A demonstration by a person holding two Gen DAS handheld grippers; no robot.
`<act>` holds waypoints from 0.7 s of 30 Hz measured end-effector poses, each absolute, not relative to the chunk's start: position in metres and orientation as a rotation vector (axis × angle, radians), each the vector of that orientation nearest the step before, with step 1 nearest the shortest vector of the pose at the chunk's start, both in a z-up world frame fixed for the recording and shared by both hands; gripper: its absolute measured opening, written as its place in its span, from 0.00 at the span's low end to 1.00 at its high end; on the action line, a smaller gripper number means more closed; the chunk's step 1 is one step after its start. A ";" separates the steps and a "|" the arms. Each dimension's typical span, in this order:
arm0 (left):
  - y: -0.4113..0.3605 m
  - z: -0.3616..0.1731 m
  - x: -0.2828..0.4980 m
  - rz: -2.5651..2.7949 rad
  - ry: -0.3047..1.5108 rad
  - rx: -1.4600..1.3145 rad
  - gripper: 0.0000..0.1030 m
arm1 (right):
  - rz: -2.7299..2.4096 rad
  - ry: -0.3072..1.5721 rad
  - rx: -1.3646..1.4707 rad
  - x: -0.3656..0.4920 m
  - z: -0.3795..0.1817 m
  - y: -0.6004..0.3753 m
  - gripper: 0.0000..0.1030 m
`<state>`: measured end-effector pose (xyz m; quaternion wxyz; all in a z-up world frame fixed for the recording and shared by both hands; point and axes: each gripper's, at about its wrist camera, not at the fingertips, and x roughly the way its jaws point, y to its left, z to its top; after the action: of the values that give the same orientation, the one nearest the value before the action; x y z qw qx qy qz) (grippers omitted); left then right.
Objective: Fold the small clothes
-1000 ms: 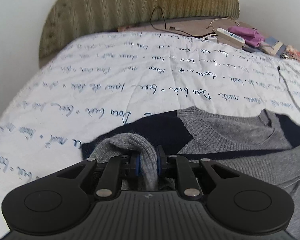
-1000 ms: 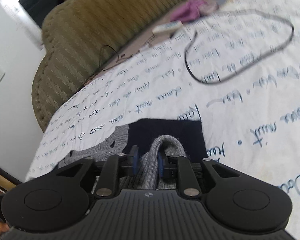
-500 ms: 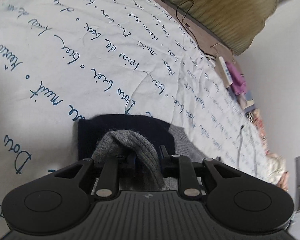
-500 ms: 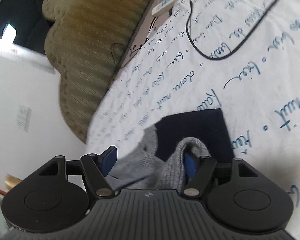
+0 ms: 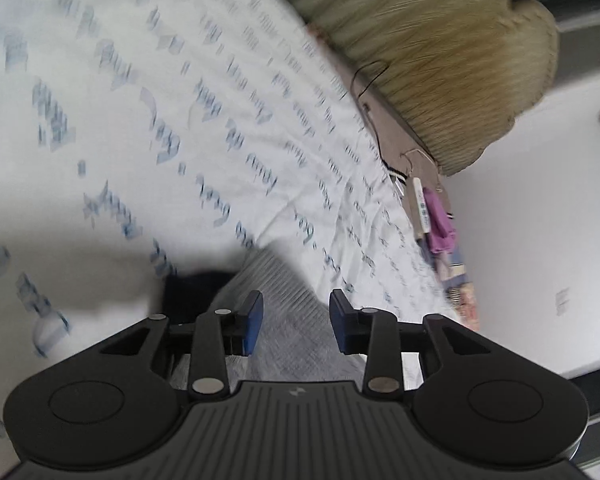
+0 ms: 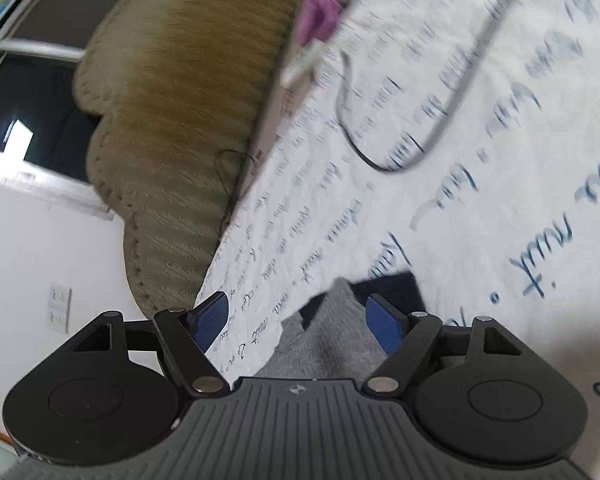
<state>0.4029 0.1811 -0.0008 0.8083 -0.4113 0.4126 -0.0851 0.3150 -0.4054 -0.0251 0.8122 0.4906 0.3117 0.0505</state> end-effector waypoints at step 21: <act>0.061 0.012 0.312 -0.040 0.763 0.130 0.59 | 0.144 0.794 0.077 0.276 0.012 -0.270 0.89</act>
<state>0.3118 0.0605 0.0121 0.9259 0.0633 0.3718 -0.0193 0.2755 -0.2700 0.0120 0.9190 0.0374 0.3861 0.0699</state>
